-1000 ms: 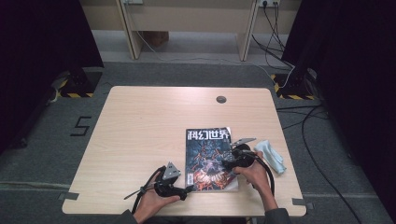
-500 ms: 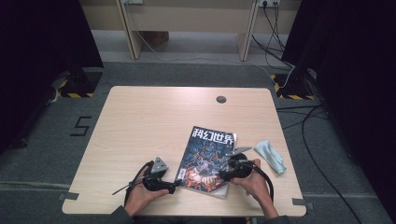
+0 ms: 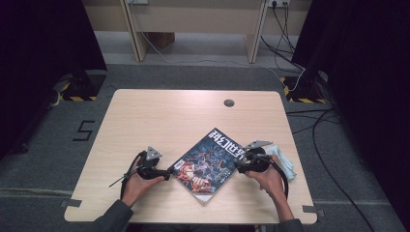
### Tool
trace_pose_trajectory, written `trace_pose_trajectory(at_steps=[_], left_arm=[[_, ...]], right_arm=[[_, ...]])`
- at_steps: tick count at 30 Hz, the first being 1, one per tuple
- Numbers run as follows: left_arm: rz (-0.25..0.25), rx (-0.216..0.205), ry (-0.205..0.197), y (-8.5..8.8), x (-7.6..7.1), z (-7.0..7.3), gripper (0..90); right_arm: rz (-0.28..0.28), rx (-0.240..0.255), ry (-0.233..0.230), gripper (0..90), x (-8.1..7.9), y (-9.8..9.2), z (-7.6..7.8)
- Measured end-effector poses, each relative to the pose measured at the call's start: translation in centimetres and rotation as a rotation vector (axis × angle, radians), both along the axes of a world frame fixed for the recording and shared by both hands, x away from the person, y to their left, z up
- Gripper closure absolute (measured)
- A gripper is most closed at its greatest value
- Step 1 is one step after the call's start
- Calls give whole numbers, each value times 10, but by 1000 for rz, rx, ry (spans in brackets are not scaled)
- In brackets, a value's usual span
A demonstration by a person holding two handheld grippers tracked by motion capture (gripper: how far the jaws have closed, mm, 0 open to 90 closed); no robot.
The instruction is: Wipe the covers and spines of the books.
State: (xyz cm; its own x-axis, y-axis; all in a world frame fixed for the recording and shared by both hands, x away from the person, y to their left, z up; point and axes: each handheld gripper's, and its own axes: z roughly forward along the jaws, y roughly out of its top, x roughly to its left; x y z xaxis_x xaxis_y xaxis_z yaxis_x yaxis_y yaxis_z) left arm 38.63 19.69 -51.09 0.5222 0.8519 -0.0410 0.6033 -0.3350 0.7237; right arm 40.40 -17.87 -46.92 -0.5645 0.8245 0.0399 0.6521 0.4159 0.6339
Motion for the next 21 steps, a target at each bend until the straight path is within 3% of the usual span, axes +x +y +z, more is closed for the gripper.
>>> trace_pose_trajectory(at_steps=[4, 7, 10, 15, 21], left_arm=[[-4, -20, 20, -1, -8, 2, 246], [-20, -107, 81, -3, -21, 2, 238], [-46, -162, 129, -8, -32, 1, 239], [-90, -194, 149, -21, -43, 1, 264], [-120, -200, 149, -36, -46, 1, 251]], right_arm=[[-15, 2, 6, 405, 21, 1, 5], [-12, -13, 21, 404, 37, 2, 5], [-21, -1, 45, 399, 53, 5, 0], [-43, -29, 69, 392, 70, 8, -7], [-19, -21, 153, 392, 81, 8, -17]])
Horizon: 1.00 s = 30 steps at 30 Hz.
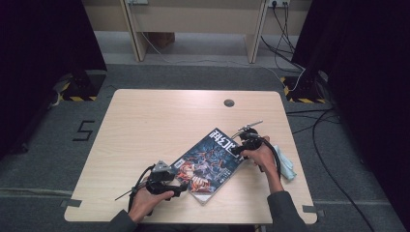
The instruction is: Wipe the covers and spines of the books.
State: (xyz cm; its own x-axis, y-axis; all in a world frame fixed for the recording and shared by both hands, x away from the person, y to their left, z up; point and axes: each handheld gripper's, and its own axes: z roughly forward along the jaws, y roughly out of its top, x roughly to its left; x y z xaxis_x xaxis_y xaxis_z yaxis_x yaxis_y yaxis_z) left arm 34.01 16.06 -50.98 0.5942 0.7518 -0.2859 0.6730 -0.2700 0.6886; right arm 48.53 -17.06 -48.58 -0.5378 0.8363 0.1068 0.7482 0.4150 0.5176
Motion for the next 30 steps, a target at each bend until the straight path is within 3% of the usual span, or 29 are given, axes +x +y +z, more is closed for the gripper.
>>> trace_pose_trajectory(at_steps=[4, 9, 11, 19, 23, 26, 30], left_arm=[[15, 11, -4, 1, 5, 0, 250], [42, 36, -13, 4, 17, 1, 230], [56, 59, -36, 4, 23, 0, 227], [55, 119, -65, 2, 45, 0, 250], [47, 121, -75, -1, 58, -1, 249], [44, 123, -84, -2, 59, 0, 257], [29, 112, -88, 0, 47, 3, 267]], right_arm=[[11, 13, -7, 389, -7, 2, -1], [28, -22, -4, 402, -27, 1, 3], [20, -26, 5, 402, -42, -1, 3], [38, -6, 2, 399, -98, -9, 2], [71, 7, 23, 391, -119, -10, 2], [79, 30, 15, 432, -119, -17, 2], [26, 31, -28, 423, -104, -23, 4]])
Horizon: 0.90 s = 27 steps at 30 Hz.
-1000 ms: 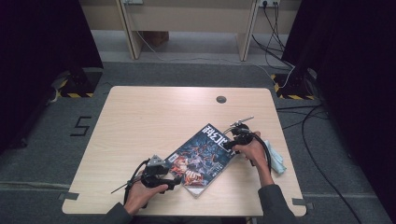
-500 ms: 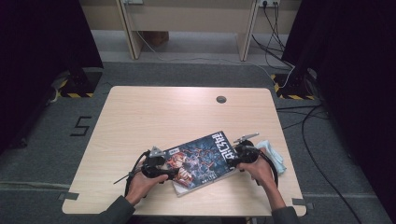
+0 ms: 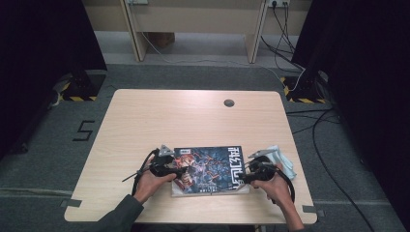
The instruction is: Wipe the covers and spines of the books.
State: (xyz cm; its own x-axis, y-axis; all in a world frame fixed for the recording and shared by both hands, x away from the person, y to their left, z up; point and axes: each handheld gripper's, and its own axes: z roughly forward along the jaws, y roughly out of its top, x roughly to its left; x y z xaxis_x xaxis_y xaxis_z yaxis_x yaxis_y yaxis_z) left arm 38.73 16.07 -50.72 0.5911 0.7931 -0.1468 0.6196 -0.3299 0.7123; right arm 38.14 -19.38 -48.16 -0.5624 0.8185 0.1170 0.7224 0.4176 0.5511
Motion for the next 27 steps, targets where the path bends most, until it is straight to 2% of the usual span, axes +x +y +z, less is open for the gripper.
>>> trace_pose_trajectory(at_steps=[4, 8, 10, 13, 16, 18, 20, 22, 24, 27], left_arm=[[-30, -11, 9, 2, -21, 5, 254], [-67, 0, 23, -1, -34, 5, 246], [-80, 34, 24, -3, -37, 1, 237], [-81, 46, 18, -2, -34, 1, 236], [-72, 74, 0, 1, -28, 1, 222], [-59, 90, -20, 5, -25, 1, 223], [-35, 108, -36, 11, -18, 1, 230], [-12, 108, -34, 16, -9, 1, 231], [9, 114, -35, 19, -1, 2, 231], [38, 132, -38, 23, 11, 3, 231]], right_arm=[[-36, 55, 7, 429, 20, -1, 3], [-28, 43, -6, 425, 31, 8, 0], [-38, 39, 8, 427, 35, 13, -3], [-24, -9, 10, 418, 34, 20, -7], [-27, -31, 6, 423, 29, 22, -5], [0, -67, 4, 415, 22, 24, -3], [44, -82, 27, 419, 12, 24, -1], [69, -57, 36, 453, 3, 22, 1], [63, -40, 20, 452, 0, 20, 3], [36, -16, -33, 474, 7, 13, 9]])
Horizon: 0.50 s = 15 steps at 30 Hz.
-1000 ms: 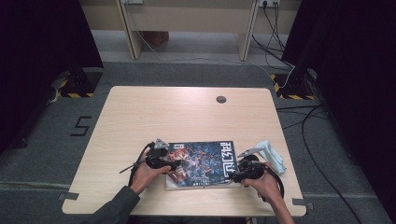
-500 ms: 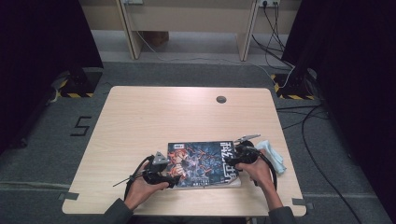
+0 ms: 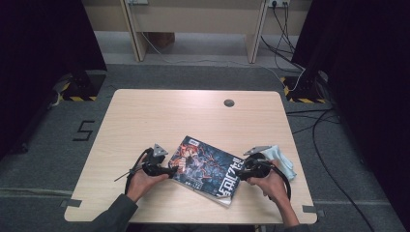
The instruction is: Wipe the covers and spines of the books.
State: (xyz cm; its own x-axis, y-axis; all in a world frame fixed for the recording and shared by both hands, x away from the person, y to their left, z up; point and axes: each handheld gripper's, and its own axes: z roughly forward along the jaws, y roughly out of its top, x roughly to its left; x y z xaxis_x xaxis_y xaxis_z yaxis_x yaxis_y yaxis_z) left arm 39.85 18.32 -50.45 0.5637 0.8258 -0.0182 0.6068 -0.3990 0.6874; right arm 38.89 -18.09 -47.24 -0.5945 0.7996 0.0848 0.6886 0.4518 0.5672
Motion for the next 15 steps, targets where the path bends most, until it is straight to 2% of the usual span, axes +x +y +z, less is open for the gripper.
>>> trace_pose_trajectory(at_steps=[4, 6, 8, 10, 11, 13, 15], left_arm=[[36, 37, -17, 0, 16, 2, 234], [45, 53, -28, -1, 21, 3, 239], [59, 48, -29, -2, 24, 3, 251], [68, 14, -20, -1, 23, 4, 286], [69, -46, -3, 1, 19, 6, 289], [70, -74, -11, 2, 9, 11, 281], [46, -105, -15, 3, -4, 17, 278]], right_arm=[[-5, 44, -27, 518, 14, -1, 3], [8, 41, -37, 535, 22, 2, 1], [6, 48, -27, 544, 30, 7, -2], [13, 53, -16, 548, 36, 11, -7], [18, 57, -10, 549, 39, 13, -9], [10, 82, 22, 551, 44, 17, -14], [16, 84, 36, 553, 46, 19, -17]])
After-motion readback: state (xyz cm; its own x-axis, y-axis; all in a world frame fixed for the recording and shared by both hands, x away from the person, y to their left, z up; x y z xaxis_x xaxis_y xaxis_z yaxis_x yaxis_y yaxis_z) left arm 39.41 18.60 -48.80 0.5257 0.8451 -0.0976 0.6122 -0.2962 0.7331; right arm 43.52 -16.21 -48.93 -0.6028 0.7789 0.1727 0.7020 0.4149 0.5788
